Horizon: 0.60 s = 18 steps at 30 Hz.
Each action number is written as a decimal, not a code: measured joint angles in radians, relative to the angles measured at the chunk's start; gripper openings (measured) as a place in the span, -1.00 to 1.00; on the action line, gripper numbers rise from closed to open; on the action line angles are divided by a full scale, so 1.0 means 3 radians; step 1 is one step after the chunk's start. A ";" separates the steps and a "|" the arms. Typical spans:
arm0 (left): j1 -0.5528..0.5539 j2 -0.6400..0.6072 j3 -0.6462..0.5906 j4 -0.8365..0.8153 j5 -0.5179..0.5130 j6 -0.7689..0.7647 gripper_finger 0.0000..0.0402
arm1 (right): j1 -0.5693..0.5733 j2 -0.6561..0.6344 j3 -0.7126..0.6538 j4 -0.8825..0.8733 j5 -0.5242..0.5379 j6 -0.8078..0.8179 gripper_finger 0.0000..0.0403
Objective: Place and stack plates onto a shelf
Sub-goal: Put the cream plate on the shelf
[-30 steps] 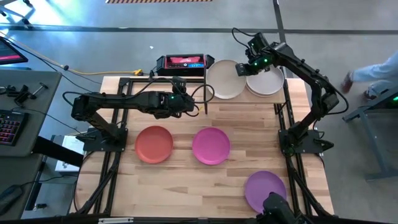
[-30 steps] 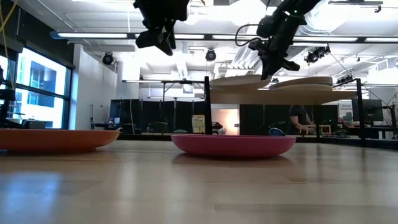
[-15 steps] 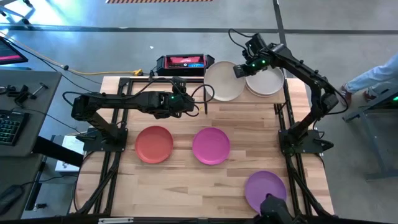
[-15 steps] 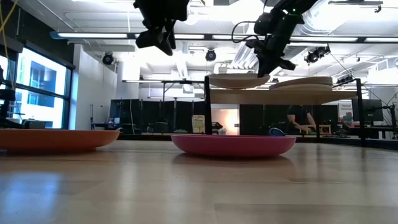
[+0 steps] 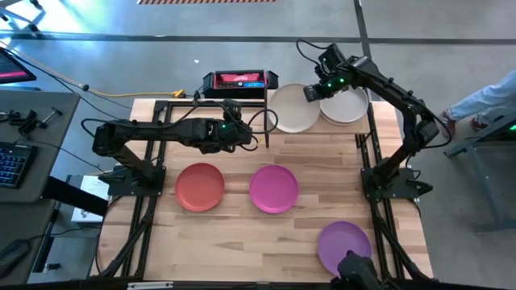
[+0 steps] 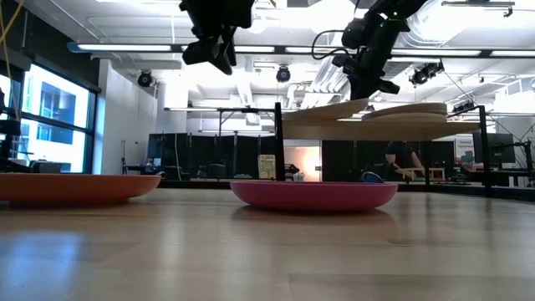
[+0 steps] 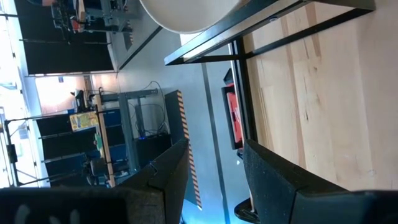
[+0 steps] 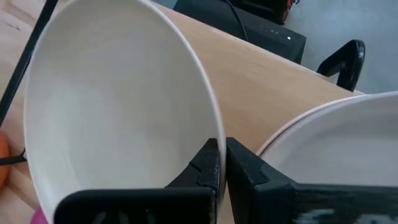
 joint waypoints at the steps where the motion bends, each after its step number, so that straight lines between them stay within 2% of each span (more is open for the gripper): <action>1: 0.0000 0.0000 0.0000 0.0000 0.0000 0.0001 -0.29 | 0.0000 0.0000 0.0000 0.0014 0.0035 0.0034 -1.00; 5: 0.0000 0.0000 0.0000 0.0000 -0.0002 0.0000 -0.29 | 0.0001 0.0001 0.0000 0.0063 0.0175 0.0087 -1.00; 18: -0.0001 0.0000 0.0000 -0.0001 0.0001 -0.0174 -0.29 | 0.0001 0.0001 0.0000 0.0183 0.0170 -0.0100 -1.00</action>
